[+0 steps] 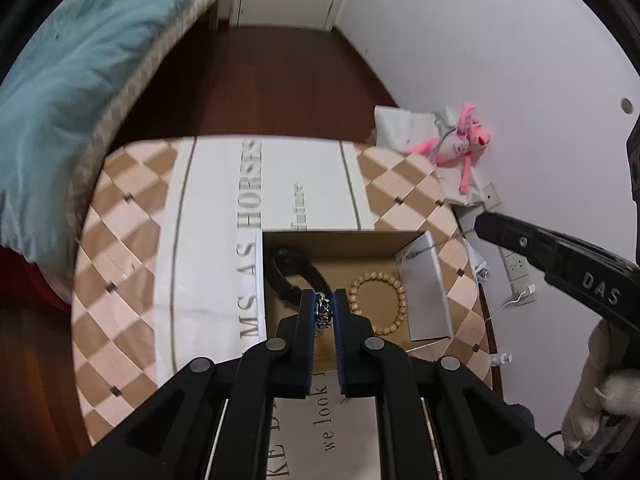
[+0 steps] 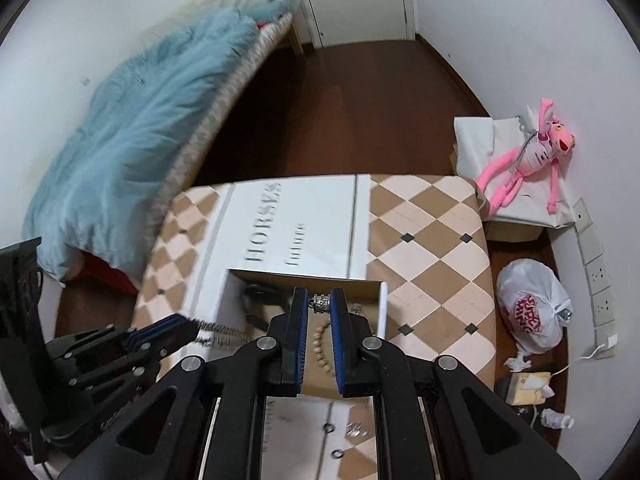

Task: Organize jewelry
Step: 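Lower the chain bracelet into the box with the left tool while the right releases the necklace there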

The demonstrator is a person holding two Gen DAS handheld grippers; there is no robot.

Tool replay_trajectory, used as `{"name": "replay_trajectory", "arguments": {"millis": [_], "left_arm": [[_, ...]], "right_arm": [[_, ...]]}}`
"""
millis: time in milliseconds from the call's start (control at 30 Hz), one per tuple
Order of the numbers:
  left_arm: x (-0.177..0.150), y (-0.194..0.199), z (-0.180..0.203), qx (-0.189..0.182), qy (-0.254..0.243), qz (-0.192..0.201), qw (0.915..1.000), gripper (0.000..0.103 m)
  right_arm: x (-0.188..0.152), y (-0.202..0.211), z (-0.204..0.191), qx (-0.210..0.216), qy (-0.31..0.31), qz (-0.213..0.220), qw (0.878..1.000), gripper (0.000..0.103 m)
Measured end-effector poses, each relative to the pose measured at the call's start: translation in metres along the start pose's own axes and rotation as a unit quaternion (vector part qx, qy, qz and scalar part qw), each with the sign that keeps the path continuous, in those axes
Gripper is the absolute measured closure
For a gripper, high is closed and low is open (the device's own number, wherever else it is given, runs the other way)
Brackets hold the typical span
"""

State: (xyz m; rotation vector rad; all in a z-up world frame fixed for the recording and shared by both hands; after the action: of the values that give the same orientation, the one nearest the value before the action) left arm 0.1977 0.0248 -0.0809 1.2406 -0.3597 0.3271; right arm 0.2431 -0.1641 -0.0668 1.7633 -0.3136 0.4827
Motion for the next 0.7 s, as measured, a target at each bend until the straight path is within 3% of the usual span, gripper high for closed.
{"name": "replay_trajectory", "arguments": {"millis": [167, 267, 333, 400, 467, 533, 633, 700], "left_arm": [[0.000, -0.017, -0.004, 0.033, 0.020, -0.032, 0.9987, 0.095], [0.000, -0.023, -0.007, 0.056, 0.018, -0.035, 0.9976, 0.089], [0.001, -0.022, -0.010, 0.069, 0.015, -0.025, 0.9972, 0.071], [0.001, -0.021, -0.012, 0.081, 0.013, -0.017, 0.9965, 0.054], [0.001, -0.019, -0.014, 0.091, 0.011, -0.006, 0.9958, 0.039], [0.002, -0.018, -0.014, 0.105, 0.005, 0.001, 0.9945, 0.021], [0.000, -0.016, -0.014, 0.128, -0.002, 0.010, 0.9917, 0.012], [-0.003, -0.014, -0.015, 0.136, -0.002, 0.019, 0.9906, 0.009]], "right_arm": [[0.005, -0.030, 0.006, 0.004, 0.003, -0.031, 1.000, 0.091], [0.000, -0.045, 0.007, 0.011, 0.005, -0.065, 0.998, 0.091], [-0.007, -0.054, 0.006, 0.017, 0.008, -0.089, 0.996, 0.090], [-0.014, -0.058, 0.008, 0.013, 0.005, -0.101, 0.995, 0.068], [-0.021, -0.059, 0.011, 0.006, 0.007, -0.101, 0.995, 0.057], [-0.027, -0.057, 0.015, 0.000, 0.000, -0.097, 0.995, 0.055], [-0.034, -0.049, 0.020, -0.018, -0.002, -0.082, 0.996, 0.053], [-0.038, -0.044, 0.022, -0.029, -0.004, -0.071, 0.997, 0.033]]}}
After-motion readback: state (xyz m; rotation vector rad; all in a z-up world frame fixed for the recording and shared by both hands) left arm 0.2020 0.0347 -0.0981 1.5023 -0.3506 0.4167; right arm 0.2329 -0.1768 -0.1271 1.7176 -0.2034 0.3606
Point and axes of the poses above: each gripper's, at about its wrist camera, not at the fingertips, and y roughly against the way its jaws point, z to its right, x to its top, the point moved 1 cm from there along -y, roughly the way its jaws point, and after that the axes turned 2 degrees about z, right-handed, at the moved point
